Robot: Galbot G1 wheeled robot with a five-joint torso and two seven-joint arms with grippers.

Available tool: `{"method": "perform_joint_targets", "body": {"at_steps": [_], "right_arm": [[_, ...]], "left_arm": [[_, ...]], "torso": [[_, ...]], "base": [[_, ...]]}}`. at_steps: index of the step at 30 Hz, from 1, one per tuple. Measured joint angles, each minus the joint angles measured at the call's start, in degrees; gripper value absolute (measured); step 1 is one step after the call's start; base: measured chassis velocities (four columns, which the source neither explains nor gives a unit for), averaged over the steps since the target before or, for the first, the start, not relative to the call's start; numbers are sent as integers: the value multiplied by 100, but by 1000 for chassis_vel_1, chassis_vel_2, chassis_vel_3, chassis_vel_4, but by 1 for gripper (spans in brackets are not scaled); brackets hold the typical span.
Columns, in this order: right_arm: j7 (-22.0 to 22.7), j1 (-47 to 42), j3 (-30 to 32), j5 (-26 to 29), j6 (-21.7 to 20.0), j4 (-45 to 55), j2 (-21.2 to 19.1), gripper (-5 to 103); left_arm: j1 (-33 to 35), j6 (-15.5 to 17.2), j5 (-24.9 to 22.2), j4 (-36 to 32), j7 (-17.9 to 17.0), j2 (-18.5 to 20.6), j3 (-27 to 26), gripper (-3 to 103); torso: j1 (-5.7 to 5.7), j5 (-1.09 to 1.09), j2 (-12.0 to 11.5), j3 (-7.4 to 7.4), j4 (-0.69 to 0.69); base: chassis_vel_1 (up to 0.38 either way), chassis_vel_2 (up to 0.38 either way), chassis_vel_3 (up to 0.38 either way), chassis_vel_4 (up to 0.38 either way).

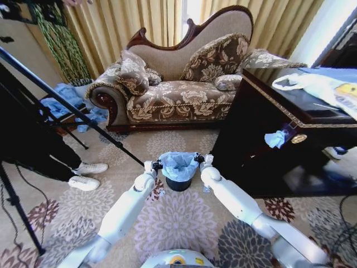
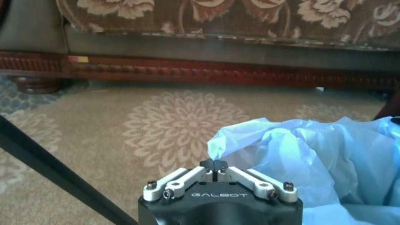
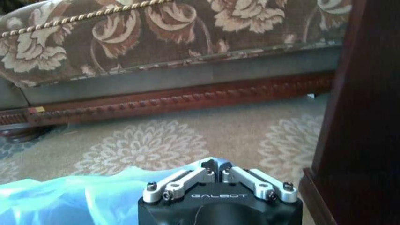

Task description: Place a garbage bag over the trash bin.

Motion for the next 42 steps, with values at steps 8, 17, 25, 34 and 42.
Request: {"method": "perform_joint_targets", "body": {"at_steps": [8, 17, 25, 34, 42], "right_arm": [[-155, 272, -53, -133, 55, -368, 161, 0], [-659, 469, -97, -408, 198, -1118, 510, 0], [-1163, 744, -77, -735, 313, -1751, 705, 0], [-1511, 981, -234, -511, 58, -1781, 414, 0], [-2238, 1078, -196, -755, 124, -2199, 330, 0]], "left_arm": [[-130, -38, -30, 91, 8, -25, -65, 0], [-112, -148, -67, 193, 33, -58, -118, 0], [-76, -188, -149, 281, 23, -104, -158, 0], [-202, -169, -121, 250, -50, -137, -109, 0], [-236, -163, -92, 299, -10, -173, -79, 0]], "torso": [[0, 0, 0, 0, 0], [0, 0, 0, 0, 0], [0, 0, 0, 0, 0], [0, 0, 0, -1, -2], [0, 1, 0, -1, -1]], "base": [[0, 0, 0, 0], [0, 0, 0, 0], [0, 0, 0, 0], [0, 0, 0, 0], [0, 0, 0, 0]]}}
